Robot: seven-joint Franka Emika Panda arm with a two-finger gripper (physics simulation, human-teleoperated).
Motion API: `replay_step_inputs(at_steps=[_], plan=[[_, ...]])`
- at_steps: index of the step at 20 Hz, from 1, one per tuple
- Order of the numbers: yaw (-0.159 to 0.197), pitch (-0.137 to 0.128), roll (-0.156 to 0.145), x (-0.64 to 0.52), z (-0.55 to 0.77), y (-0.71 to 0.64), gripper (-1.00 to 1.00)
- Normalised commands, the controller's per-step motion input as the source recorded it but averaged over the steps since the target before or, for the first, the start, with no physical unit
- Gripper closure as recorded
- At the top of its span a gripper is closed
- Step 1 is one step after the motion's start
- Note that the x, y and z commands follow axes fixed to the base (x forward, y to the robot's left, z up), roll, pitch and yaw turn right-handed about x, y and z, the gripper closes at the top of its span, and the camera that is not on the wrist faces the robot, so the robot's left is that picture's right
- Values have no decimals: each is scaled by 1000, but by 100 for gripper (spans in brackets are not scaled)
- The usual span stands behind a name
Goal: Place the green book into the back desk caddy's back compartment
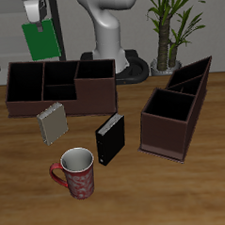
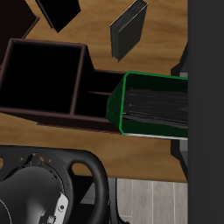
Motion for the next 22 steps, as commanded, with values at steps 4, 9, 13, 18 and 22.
replay_step_inputs(at_steps=[4,9,13,18,22], plan=[[24,15,49,7,-37,313,100],[9,1,39,35,12,195,100],[22,19,40,59,-102,190,100],[30,43,39,46,-209,201,100],[19,32,24,33,-93,134,100]])
